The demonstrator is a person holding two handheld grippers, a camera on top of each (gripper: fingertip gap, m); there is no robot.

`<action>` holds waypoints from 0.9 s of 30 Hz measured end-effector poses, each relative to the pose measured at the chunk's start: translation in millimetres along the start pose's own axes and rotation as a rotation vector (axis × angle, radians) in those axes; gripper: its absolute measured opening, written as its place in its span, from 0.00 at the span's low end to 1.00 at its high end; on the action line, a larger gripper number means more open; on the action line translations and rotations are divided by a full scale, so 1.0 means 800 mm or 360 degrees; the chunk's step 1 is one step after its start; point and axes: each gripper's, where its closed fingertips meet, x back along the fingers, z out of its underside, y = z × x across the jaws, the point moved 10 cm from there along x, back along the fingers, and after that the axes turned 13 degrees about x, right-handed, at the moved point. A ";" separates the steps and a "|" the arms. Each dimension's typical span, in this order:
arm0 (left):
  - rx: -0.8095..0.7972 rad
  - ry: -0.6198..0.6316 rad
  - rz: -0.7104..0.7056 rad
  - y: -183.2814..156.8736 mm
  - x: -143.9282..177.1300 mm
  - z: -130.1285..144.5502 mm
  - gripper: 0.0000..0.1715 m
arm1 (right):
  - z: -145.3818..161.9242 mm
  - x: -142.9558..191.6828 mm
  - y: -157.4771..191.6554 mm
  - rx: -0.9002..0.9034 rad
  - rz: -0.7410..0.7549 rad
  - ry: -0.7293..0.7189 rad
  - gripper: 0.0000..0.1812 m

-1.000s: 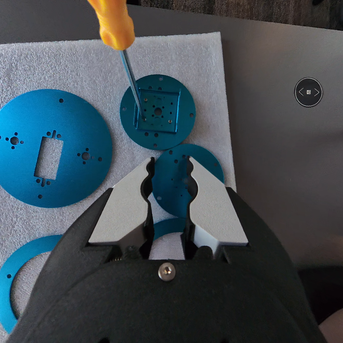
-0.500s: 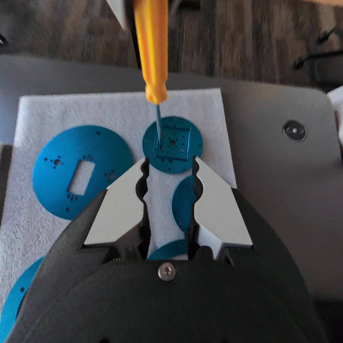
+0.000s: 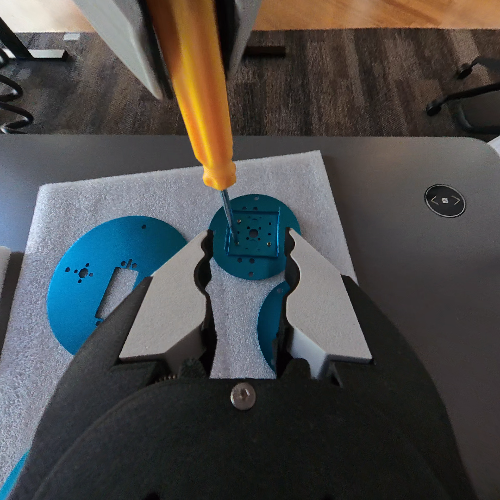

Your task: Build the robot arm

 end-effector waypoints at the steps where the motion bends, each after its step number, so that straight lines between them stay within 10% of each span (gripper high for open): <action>1: 0.0007 0.0026 0.0006 0.000 -0.003 0.002 0.29 | 0.000 0.000 0.000 0.0001 -0.0001 0.0006 0.10; 27: 0.0071 0.0114 0.0010 0.001 -0.015 0.007 0.25 | -0.001 -0.001 -0.007 -0.0155 -0.0064 0.0015 0.10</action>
